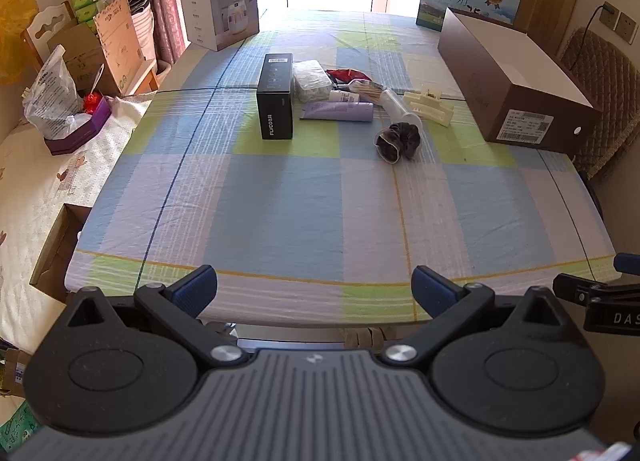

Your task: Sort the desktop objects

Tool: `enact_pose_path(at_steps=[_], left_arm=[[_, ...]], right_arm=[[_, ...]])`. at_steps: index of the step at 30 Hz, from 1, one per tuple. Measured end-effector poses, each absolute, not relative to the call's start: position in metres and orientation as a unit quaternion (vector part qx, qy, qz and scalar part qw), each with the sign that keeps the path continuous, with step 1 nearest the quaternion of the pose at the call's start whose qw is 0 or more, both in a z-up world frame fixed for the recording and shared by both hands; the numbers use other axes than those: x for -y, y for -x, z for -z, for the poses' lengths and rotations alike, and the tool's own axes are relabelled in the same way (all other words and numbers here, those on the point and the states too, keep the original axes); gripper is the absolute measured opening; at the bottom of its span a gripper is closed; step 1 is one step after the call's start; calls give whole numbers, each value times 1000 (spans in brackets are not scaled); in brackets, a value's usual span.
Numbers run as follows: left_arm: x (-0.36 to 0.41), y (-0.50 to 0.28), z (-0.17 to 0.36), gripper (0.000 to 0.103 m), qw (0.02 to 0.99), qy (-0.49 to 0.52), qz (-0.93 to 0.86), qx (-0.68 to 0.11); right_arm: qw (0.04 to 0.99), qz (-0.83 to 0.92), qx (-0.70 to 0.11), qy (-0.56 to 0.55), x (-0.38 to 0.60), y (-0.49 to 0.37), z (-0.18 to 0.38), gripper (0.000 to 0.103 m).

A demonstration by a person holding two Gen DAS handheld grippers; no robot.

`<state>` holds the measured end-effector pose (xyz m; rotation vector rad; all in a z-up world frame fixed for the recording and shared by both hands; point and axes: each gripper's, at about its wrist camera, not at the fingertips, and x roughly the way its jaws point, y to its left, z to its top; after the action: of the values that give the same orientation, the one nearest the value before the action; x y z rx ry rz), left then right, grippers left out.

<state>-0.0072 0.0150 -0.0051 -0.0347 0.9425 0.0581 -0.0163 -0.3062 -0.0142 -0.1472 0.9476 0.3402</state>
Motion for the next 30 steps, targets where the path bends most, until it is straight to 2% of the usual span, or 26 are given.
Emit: enact_pose_path(at_steps=[30], left_arm=[[-25,-3,8,102,887,24,-34,-461]], right_arm=[[868,-175,-458,79,292,2,19,101]])
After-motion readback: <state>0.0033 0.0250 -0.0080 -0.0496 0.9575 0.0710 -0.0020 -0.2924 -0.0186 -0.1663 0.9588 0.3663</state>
